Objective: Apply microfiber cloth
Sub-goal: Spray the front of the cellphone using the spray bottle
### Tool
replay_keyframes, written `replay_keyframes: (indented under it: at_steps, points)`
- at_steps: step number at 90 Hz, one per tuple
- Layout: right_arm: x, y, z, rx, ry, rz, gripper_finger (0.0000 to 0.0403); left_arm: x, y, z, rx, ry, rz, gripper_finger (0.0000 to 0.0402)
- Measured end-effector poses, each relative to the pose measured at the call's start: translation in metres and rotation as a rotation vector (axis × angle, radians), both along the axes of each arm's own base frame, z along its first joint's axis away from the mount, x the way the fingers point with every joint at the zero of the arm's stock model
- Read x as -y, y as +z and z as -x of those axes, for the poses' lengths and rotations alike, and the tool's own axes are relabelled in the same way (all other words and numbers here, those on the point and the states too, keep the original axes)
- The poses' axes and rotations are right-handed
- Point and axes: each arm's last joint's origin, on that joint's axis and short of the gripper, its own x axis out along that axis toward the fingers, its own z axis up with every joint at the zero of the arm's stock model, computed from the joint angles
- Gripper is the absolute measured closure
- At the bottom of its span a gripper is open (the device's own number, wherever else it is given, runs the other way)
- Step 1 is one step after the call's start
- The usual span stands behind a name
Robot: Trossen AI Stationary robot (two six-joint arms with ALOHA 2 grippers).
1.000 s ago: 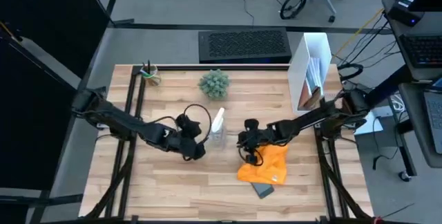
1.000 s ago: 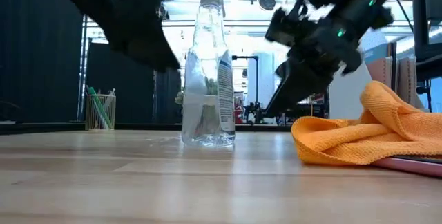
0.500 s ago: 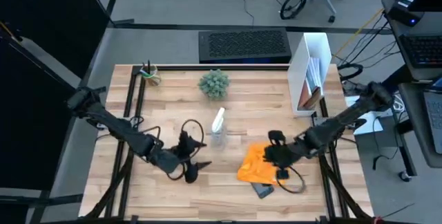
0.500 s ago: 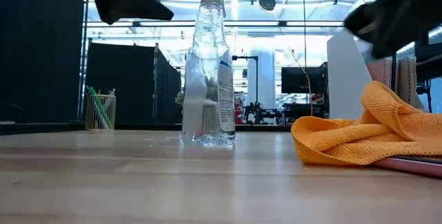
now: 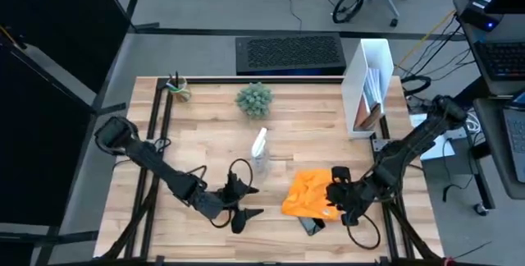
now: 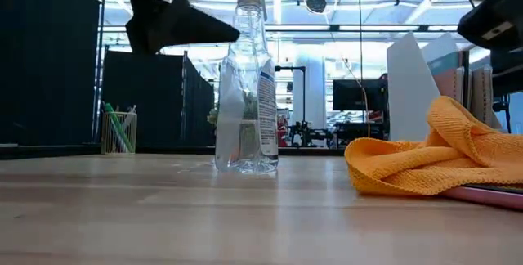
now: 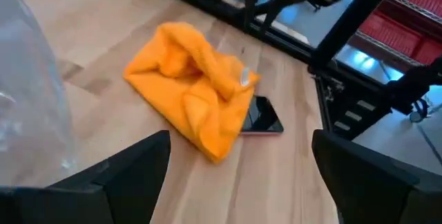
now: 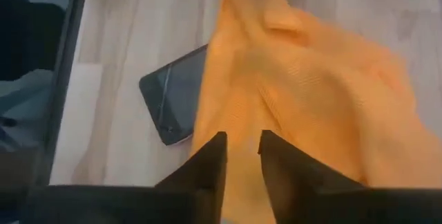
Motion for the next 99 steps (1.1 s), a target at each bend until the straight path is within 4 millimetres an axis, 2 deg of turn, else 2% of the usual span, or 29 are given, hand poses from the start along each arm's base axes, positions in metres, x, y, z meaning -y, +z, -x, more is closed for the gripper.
replay_keyframes:
  at_steps: [20,33,44,58,69,77,89,96,99]
  points:
    - [-0.001,-0.015,-0.009,0.029,-0.032,0.15,0.0212,0.019,-0.011,-0.018,-0.018,-0.015,-0.012,0.0064]
    - [-0.001,-0.033,-0.025,0.013,-0.032,0.2,0.0165,0.025,-0.022,-0.024,-0.04,-0.017,-0.027,0.0064]
    - [0.001,-0.05,-0.046,0.024,-0.005,0.217,0.0146,0.025,-0.031,-0.027,-0.059,-0.009,-0.035,0.0064]
    - [0.009,-0.065,-0.067,0.002,0.04,0.162,0.0145,0.022,-0.032,-0.03,-0.06,0.008,-0.018,0.0064]
    - [0.015,-0.074,-0.074,-0.019,0.044,0.181,0.0163,0.023,-0.032,-0.03,-0.061,0.008,-0.022,0.0064]
    - [0.017,-0.08,-0.077,-0.045,0.061,0.176,0.0197,0.022,-0.032,-0.03,-0.061,0.01,-0.023,0.0064]
    - [0.021,-0.074,-0.071,-0.09,0.104,0.204,0.0295,0.02,-0.032,-0.031,-0.062,0.017,-0.023,0.0064]
    - [0.03,-0.062,-0.058,-0.141,0.107,0.231,0.0365,0.02,-0.032,-0.031,-0.062,0.017,-0.023,0.0064]
    - [0.033,-0.054,-0.052,-0.146,0.107,0.233,0.0382,0.02,-0.032,-0.031,-0.062,0.017,-0.022,0.0064]
